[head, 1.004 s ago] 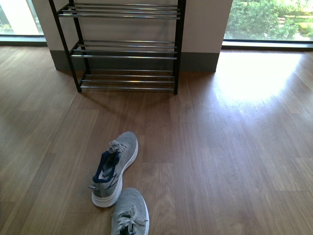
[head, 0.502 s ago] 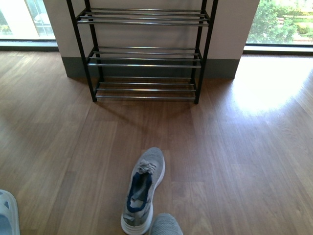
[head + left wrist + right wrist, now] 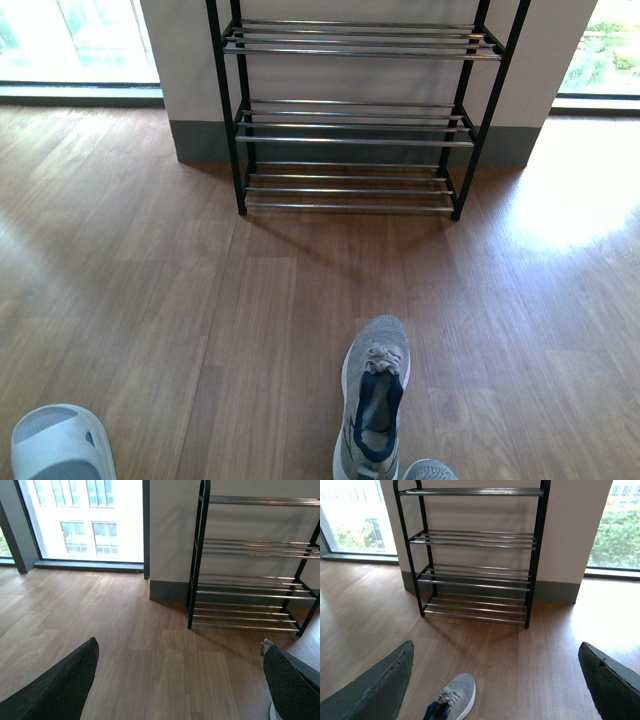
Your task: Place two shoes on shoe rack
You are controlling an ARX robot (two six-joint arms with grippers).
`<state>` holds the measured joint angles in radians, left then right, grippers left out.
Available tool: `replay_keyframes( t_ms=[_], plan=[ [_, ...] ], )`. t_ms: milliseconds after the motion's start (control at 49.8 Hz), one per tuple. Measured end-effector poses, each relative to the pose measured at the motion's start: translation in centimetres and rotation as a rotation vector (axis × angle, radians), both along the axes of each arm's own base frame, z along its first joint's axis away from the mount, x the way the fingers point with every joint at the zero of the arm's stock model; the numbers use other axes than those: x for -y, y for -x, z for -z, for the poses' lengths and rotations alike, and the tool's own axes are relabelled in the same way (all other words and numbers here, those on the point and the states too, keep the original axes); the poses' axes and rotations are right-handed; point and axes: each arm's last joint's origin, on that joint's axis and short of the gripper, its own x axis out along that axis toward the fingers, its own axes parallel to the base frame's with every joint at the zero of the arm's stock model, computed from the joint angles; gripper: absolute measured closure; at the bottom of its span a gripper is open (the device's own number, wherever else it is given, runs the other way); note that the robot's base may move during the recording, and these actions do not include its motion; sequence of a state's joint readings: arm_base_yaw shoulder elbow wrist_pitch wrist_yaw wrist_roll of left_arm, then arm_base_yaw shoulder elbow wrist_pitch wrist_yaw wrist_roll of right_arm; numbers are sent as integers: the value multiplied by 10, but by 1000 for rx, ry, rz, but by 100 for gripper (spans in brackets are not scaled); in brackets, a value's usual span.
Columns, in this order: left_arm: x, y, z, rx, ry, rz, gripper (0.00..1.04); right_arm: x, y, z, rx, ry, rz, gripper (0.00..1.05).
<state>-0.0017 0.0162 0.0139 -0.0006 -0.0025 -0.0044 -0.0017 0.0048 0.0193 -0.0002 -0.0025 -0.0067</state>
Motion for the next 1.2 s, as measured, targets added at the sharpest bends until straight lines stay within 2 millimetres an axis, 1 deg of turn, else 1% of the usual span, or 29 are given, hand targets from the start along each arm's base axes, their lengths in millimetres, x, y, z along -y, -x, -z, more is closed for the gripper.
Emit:
replay_keyframes(
  t_ms=[1024, 1044, 1104, 1124, 1164, 1205],
  plan=[
    [0, 0, 0, 0, 0, 0, 9, 0, 0, 0, 0, 0, 0, 9],
    [0, 0, 0, 0, 0, 0, 9, 0, -1, 0, -5, -15, -37, 9],
    [0, 0, 0, 0, 0, 2, 9, 2, -4, 2, -63, -141, -284, 9],
    [0, 0, 0, 0, 0, 2, 9, 3, -7, 4, -100, -212, -368, 9],
    [0, 0, 0, 0, 0, 2, 9, 1, -12, 2, -108, -241, -420, 9],
    [0, 0, 0, 0, 0, 2, 9, 0, -21, -2, -118, -255, -415, 9]
  ],
)
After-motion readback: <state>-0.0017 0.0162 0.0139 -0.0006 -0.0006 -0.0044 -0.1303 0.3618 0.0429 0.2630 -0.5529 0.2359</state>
